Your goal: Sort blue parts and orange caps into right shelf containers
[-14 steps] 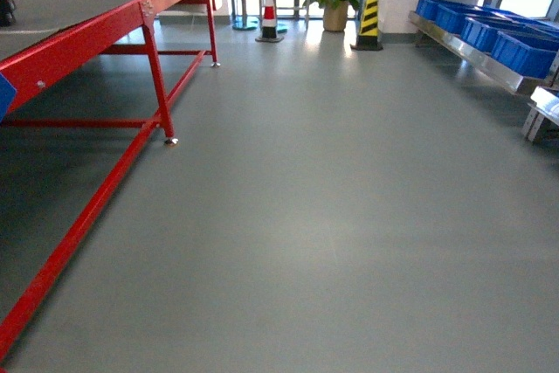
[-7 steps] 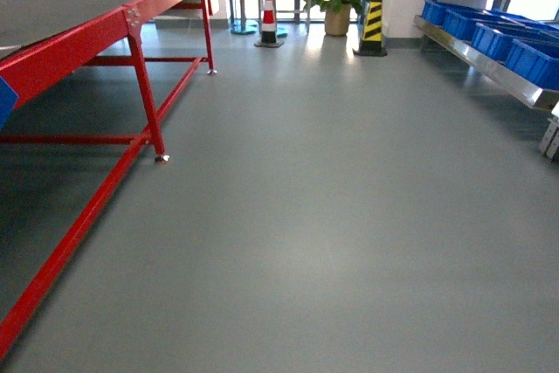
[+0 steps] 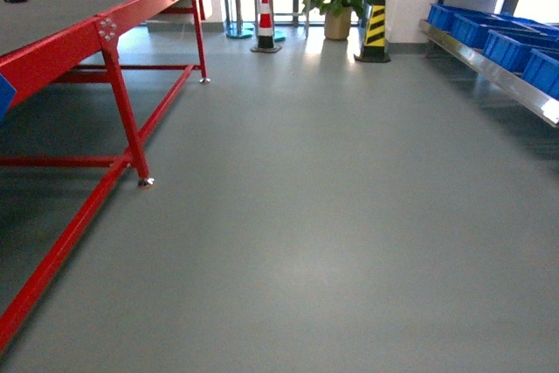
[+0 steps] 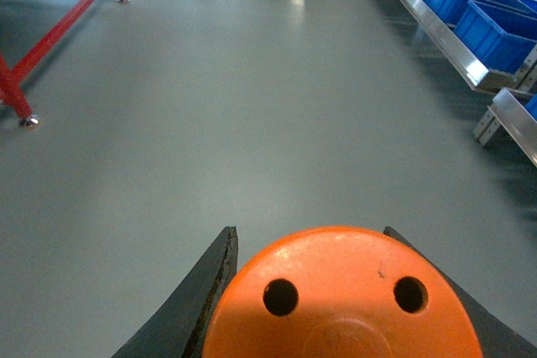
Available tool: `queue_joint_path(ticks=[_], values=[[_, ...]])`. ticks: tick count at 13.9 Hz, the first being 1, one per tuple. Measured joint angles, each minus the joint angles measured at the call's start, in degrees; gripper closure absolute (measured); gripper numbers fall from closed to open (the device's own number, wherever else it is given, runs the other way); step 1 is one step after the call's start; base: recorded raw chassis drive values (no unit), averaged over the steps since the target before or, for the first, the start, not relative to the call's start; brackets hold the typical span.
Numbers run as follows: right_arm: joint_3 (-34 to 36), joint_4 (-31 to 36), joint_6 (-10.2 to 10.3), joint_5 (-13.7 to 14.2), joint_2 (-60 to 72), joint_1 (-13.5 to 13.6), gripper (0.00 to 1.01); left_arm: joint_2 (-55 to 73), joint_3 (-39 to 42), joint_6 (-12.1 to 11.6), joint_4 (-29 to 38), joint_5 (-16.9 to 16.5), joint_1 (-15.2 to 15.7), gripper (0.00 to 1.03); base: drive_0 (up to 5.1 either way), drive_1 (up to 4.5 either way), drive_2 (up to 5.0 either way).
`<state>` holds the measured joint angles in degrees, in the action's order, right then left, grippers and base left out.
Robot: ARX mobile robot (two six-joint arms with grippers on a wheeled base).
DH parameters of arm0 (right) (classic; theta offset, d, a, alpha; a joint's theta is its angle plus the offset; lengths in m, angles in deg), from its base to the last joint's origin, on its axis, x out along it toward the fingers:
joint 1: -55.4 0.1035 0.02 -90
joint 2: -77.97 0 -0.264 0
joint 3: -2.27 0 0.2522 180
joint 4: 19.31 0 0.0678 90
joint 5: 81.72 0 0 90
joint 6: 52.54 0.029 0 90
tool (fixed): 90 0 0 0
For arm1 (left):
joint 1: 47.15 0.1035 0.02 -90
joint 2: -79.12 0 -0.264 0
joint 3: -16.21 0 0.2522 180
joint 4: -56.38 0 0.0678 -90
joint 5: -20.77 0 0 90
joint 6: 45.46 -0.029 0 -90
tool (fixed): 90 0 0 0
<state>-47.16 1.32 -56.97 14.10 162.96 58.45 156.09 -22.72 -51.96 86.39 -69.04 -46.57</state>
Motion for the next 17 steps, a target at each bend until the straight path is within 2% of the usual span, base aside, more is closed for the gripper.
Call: queue_joint_path(ticks=[17], values=[[0.0,-0.2,-0.1,0.0,0.1,0.0,0.58,-0.1,0.0,0.0,-0.2,0.0,0.0,0.59,0.0,4.34,-4.3]])
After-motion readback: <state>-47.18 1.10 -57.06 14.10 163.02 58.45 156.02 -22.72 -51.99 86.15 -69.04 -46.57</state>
